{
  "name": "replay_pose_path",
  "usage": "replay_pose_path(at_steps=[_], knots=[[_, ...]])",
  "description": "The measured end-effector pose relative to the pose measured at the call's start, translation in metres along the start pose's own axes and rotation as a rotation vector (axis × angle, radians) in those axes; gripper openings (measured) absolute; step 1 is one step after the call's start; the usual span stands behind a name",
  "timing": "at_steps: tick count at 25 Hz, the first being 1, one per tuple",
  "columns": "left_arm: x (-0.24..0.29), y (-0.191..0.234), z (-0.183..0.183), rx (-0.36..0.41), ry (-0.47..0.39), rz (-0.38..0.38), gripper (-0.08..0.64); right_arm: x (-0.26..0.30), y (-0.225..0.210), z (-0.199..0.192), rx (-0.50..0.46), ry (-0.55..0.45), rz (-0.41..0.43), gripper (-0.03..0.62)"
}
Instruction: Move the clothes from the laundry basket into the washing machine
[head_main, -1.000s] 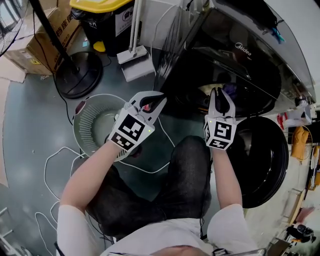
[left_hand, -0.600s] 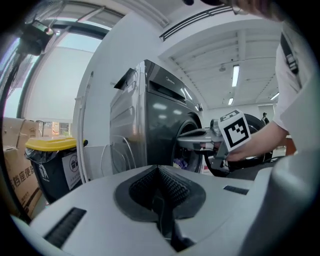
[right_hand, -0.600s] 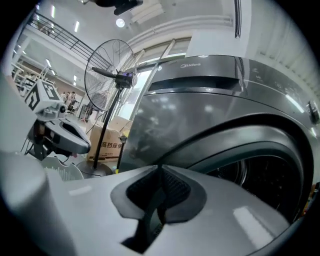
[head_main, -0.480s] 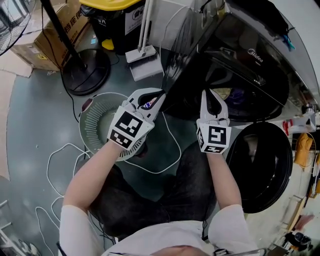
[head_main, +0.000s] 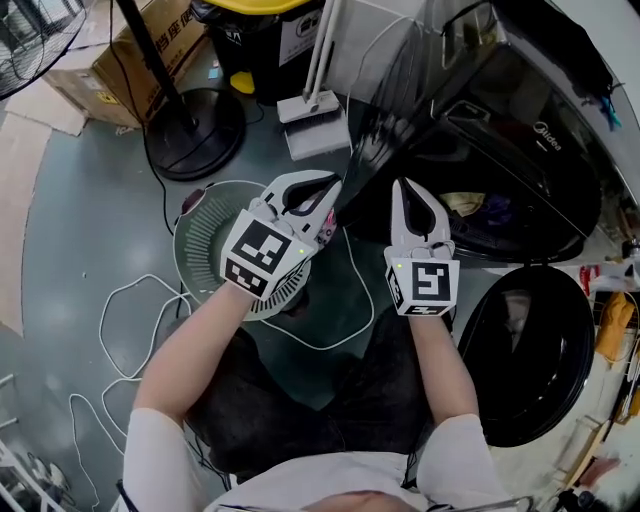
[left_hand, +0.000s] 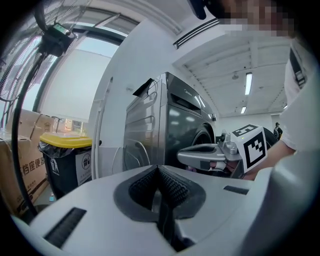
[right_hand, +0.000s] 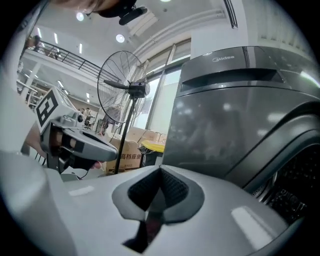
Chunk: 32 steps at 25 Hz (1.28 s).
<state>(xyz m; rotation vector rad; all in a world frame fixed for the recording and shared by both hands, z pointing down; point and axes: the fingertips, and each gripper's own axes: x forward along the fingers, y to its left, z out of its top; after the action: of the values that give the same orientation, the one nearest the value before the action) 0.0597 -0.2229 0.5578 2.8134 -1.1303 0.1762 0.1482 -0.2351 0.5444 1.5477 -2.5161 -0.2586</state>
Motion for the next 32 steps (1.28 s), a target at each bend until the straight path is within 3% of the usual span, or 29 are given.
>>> replay_pose_path(at_steps=[5,9,13,26,32], knots=[[-0.007,0.005,0.011,-0.007,-0.034,0.024,0.005,0.014,0.031,0.008,-0.013,-0.035,0.133,0.011],[-0.017,0.018,0.000,0.025,-0.035,0.091,0.005,0.020,0.048,-0.001,0.002,-0.026,0.192,0.011],[-0.021,0.017,-0.020,0.045,0.012,0.092,0.005,0.020,0.048,-0.005,0.034,-0.011,0.192,0.011],[-0.025,-0.023,0.010,-0.017,-0.020,-0.003,0.005,-0.009,0.015,-0.020,0.113,0.057,0.150,0.011],[-0.032,-0.009,-0.001,-0.181,0.019,0.077,0.005,-0.014,0.007,-0.024,0.163,0.110,0.131,0.011]])
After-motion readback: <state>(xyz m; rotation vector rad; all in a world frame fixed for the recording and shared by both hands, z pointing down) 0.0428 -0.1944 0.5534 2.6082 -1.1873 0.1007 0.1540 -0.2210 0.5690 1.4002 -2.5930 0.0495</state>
